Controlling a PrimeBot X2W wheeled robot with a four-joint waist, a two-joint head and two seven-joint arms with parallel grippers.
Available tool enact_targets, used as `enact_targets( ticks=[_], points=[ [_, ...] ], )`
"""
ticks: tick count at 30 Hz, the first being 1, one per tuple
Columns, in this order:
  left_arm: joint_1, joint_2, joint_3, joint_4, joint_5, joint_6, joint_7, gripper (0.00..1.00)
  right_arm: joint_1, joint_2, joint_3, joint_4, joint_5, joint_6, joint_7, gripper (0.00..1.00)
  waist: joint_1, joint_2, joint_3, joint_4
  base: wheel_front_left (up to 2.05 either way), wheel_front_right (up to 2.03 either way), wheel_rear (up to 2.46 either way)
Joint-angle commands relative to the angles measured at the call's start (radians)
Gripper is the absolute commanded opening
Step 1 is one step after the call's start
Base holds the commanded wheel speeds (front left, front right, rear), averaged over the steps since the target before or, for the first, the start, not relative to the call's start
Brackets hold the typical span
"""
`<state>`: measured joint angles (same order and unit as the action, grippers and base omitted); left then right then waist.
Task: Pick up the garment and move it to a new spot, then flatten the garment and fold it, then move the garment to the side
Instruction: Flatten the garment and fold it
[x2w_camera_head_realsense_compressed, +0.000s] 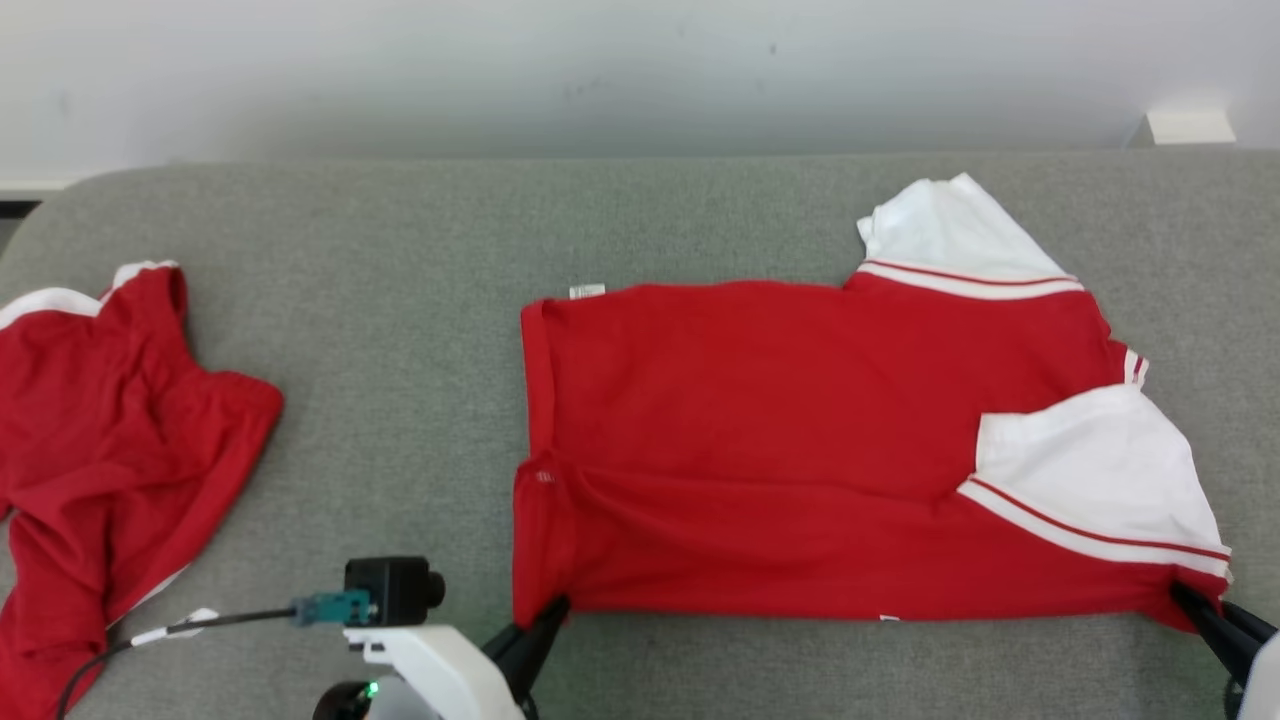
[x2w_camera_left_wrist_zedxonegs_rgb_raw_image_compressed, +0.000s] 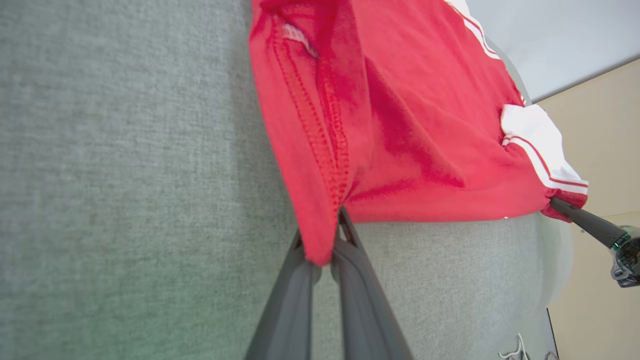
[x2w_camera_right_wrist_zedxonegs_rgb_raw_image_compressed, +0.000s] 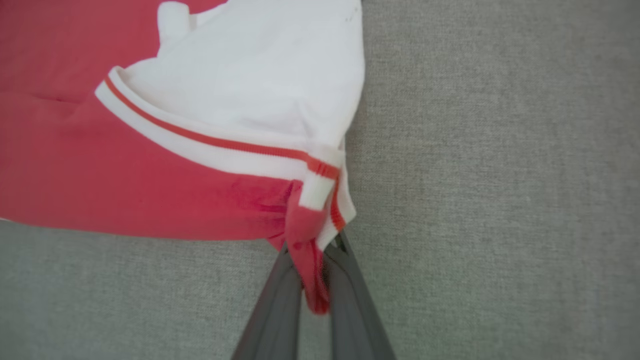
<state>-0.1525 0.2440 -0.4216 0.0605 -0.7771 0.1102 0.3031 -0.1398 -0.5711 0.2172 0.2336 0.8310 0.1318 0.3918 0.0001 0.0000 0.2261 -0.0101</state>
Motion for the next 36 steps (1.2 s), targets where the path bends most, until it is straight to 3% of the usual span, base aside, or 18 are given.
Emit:
enact_targets(
  ticks=[1,10,15,16,17,18,19,23,29,36],
  points=[
    [0.026,0.016,0.007,-0.011,-0.014,-0.004,0.003,0.00,0.022,-0.022,-0.005,-0.005,0.019,-0.002,0.004,0.00,-0.0001,0.0000,-0.018,0.002,0.00,0.00,0.00],
    [0.221,0.094,-0.015,-0.232,-0.051,0.009,0.074,0.00,0.216,-0.172,-0.053,-0.128,0.134,-0.003,0.050,0.00,-0.0001,0.0000,-0.061,0.012,0.00,0.00,0.00],
    [0.307,0.101,-0.041,-0.293,-0.057,0.031,0.084,0.00,0.335,-0.183,-0.074,-0.175,0.165,-0.003,0.081,0.00,-0.0001,0.0000,-0.059,0.022,0.00,0.00,0.00],
    [0.313,0.100,-0.043,-0.290,-0.049,0.035,0.077,0.21,0.346,-0.173,-0.079,-0.178,0.167,-0.003,0.082,0.11,-0.0001,0.0000,-0.058,0.022,0.00,0.00,0.00],
    [0.316,0.097,-0.046,-0.284,-0.042,0.041,0.074,0.49,0.352,-0.163,-0.087,-0.177,0.166,-0.003,0.080,0.29,-0.0001,0.0000,-0.057,0.022,0.00,0.00,0.00],
    [0.316,0.101,-0.049,-0.278,-0.026,0.047,0.071,1.00,0.355,-0.158,-0.094,-0.174,0.155,-0.003,0.074,0.62,-0.0001,0.0000,-0.057,0.022,0.00,0.00,0.00],
    [0.314,0.104,-0.053,-0.273,-0.015,0.051,0.069,1.00,0.357,-0.153,-0.102,-0.169,0.144,-0.003,0.071,1.00,-0.0001,0.0000,-0.057,0.022,0.00,0.00,0.00],
    [0.326,0.118,-0.030,-0.288,-0.021,0.067,0.065,1.00,0.357,-0.154,-0.143,-0.166,0.110,-0.003,0.075,1.00,-0.0001,0.0000,-0.053,0.020,0.00,0.00,0.00],
    [0.262,0.198,0.075,-0.350,0.014,0.107,0.052,1.00,0.231,-0.203,-0.247,-0.271,0.077,-0.002,0.059,1.00,-0.0001,0.0000,0.005,0.015,0.00,0.00,0.00],
    [-0.068,0.153,0.039,-0.296,0.077,0.094,0.112,1.00,-0.141,-0.161,-0.209,-0.270,-0.031,-0.002,0.130,1.00,-0.0001,0.0000,0.183,0.052,0.00,0.00,0.00]
  ],
)
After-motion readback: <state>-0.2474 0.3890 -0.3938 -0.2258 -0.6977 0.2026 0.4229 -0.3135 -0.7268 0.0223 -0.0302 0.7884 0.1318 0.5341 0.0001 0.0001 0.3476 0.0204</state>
